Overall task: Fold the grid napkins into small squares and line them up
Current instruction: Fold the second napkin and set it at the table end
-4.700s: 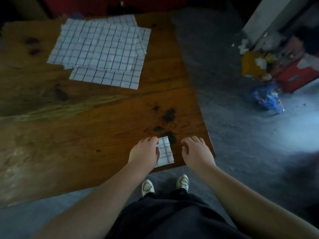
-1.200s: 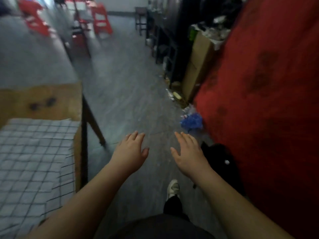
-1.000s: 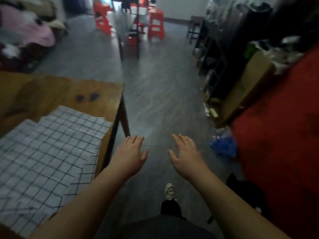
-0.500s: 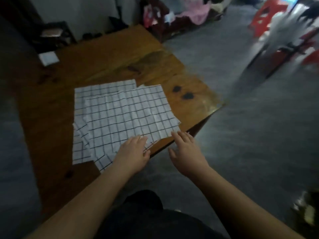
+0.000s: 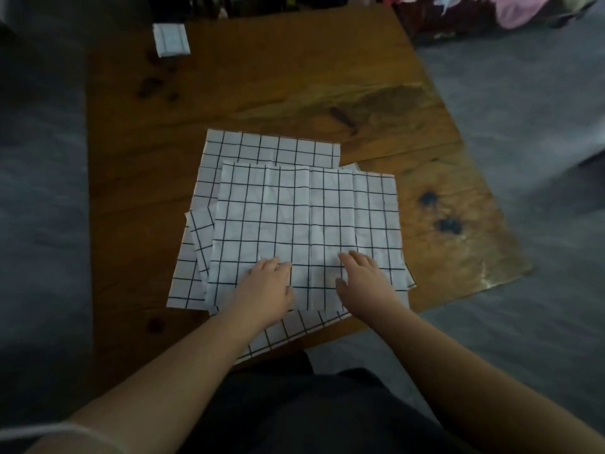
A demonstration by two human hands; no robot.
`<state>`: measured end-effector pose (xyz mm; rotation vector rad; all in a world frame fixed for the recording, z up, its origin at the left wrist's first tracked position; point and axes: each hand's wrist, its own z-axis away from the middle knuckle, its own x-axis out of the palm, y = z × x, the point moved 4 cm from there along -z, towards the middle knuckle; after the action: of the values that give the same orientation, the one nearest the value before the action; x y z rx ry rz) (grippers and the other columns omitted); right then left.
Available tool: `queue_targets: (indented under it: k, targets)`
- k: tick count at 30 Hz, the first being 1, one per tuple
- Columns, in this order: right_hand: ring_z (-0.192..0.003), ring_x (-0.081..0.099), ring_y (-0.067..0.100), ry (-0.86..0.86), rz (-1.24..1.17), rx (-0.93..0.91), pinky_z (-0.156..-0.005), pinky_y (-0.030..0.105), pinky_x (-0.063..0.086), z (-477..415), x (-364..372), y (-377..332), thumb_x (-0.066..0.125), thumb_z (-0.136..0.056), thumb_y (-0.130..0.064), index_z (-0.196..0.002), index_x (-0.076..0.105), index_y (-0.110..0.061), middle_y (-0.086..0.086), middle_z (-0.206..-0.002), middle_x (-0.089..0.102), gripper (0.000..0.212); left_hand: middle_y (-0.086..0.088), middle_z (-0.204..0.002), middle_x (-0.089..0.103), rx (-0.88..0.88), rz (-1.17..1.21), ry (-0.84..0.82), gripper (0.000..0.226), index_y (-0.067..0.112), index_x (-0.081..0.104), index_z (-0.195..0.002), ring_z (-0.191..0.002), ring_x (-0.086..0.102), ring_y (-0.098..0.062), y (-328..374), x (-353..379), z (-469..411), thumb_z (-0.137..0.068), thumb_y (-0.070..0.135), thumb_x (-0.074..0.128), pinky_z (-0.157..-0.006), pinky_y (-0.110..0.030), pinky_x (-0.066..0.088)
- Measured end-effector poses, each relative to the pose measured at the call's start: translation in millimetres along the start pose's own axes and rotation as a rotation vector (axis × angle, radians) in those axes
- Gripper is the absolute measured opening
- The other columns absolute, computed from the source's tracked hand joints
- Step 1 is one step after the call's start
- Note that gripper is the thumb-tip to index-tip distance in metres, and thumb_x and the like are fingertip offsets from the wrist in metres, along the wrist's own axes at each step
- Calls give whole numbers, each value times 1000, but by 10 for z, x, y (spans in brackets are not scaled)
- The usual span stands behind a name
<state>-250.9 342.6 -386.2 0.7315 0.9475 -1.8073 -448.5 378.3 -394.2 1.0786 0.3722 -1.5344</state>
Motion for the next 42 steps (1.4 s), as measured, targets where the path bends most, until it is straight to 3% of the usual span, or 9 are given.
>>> queue_targets:
  k: [7,19,24,29,42]
  targets:
    - [-149,24,24,-46,21,-47,-119,42,31,-325,-28,92,46,-99,-21,-155,33,-18,3,-163,28,58,-4,-167,19,-37,14,-51,57,19,27,-157,-152,14,-21,-28,131,-122,-104,34,40,-122,-42,21]
    - [-145,27,26,-69,220,-225,-117,43,26,-417,72,27,47,-98,-25,-154,33,-25,-2,-160,29,58,-5,-167,18,-142,-49,95,58,19,32,-156,-154,4,-27,-374,-205,-567,-100,29,46,-123,-43,9]
    - [-149,20,26,-116,219,-298,-123,44,20,-321,184,-161,48,-97,-24,-156,31,-22,1,-161,27,61,-6,-170,4,-194,-80,63,60,23,23,-159,-154,-9,-31,-509,-383,-784,-103,32,42,-125,-49,5]
    - [-146,28,23,-89,182,-335,-121,42,25,-241,302,-356,51,-94,-18,-153,33,-25,-1,-157,33,62,-8,-170,-1,-195,-54,77,64,22,16,-160,-154,-13,-32,-496,-404,-880,-102,31,44,-125,-51,5]
    - [-145,31,20,20,65,-300,-119,42,33,-130,193,-29,51,-96,-16,-154,35,-22,-1,-157,38,61,-6,-170,1,-155,66,103,64,22,15,-161,-155,-9,-28,-227,-37,-402,-103,27,42,-124,-49,9]
